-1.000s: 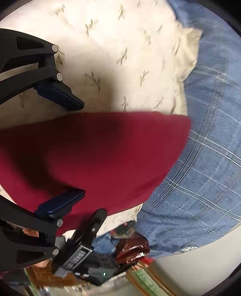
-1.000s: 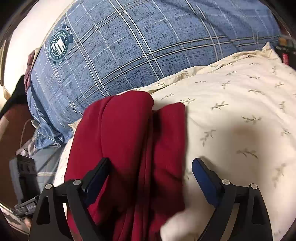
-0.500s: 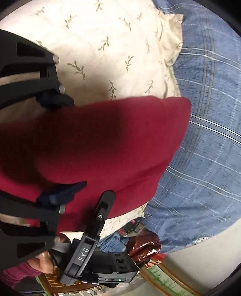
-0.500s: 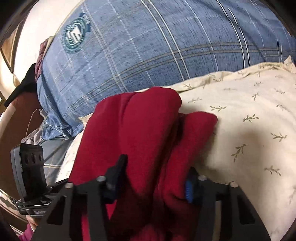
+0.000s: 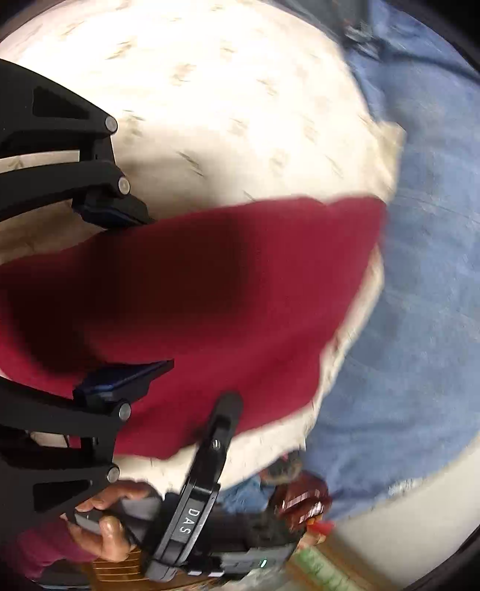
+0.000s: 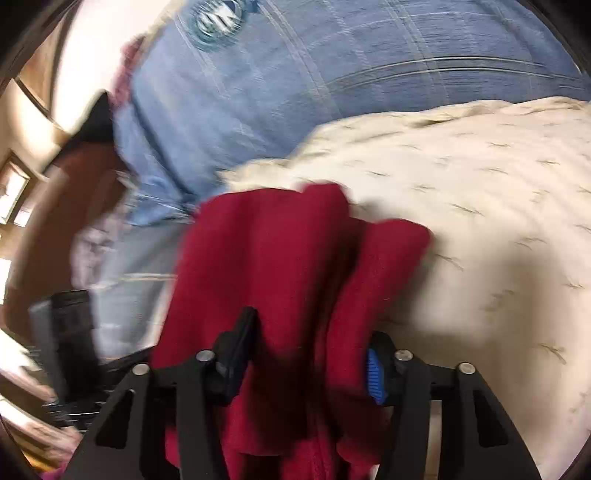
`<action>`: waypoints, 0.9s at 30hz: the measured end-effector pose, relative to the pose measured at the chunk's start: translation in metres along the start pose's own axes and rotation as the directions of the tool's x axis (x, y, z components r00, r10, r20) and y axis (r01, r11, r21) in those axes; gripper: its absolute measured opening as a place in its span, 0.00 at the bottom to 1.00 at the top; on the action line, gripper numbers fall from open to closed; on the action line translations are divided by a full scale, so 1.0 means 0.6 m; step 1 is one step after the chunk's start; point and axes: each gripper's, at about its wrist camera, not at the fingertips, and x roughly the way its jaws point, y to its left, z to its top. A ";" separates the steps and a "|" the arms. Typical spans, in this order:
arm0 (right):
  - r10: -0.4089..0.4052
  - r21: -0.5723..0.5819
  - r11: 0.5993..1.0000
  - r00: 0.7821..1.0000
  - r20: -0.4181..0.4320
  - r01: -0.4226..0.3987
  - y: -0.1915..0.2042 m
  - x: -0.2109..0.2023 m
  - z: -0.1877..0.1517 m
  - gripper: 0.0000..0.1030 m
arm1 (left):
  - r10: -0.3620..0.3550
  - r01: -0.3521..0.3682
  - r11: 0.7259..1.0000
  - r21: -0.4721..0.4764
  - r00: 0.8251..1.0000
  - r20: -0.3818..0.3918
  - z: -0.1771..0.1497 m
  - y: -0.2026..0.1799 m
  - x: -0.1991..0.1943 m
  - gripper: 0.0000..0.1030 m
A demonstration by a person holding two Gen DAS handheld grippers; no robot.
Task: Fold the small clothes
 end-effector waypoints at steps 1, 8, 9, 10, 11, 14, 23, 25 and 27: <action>-0.015 -0.015 1.000 1.000 0.011 0.016 0.001 -0.012 -0.008 0.57 | -0.006 0.007 1.000 -0.016 1.000 0.017 -0.006 0.002 -0.001 0.66; -0.016 -0.181 0.983 0.989 0.147 0.042 0.077 -0.126 -0.049 0.52 | 0.127 -0.131 0.991 0.019 0.982 0.139 -0.039 -0.040 -0.047 0.69; -0.017 -0.221 0.974 0.988 0.154 0.051 0.096 -0.132 -0.058 0.45 | 0.142 -0.146 0.989 0.017 0.979 0.148 -0.044 -0.047 -0.049 0.69; -0.020 -0.248 0.967 0.988 0.152 0.058 0.109 -0.130 -0.065 0.38 | 0.160 -0.164 0.986 0.013 0.974 0.159 -0.052 -0.052 -0.054 0.69; -0.020 -0.267 0.962 0.989 0.148 0.060 0.118 -0.126 -0.073 0.36 | 0.173 -0.177 0.984 0.011 0.971 0.167 -0.064 -0.055 -0.059 0.69; -0.026 -0.292 0.955 0.995 0.100 0.054 0.125 -0.097 -0.098 0.25 | 0.216 -0.222 0.975 0.011 0.958 0.189 -0.091 -0.073 -0.078 0.69; -0.202 -0.254 0.941 0.974 0.100 0.222 0.074 -0.054 -0.129 0.00 | 0.327 -0.345 0.938 0.018 0.903 0.279 -0.167 -0.127 -0.137 0.69; -0.182 -0.235 0.950 0.977 0.114 0.204 0.075 -0.068 -0.134 0.00 | 0.340 -0.359 0.933 0.015 0.895 0.289 -0.178 -0.132 -0.143 0.69; -0.159 -0.223 0.957 0.979 0.131 0.185 0.081 -0.087 -0.138 0.08 | 0.348 -0.370 0.929 0.014 0.887 0.305 -0.188 -0.138 -0.151 0.69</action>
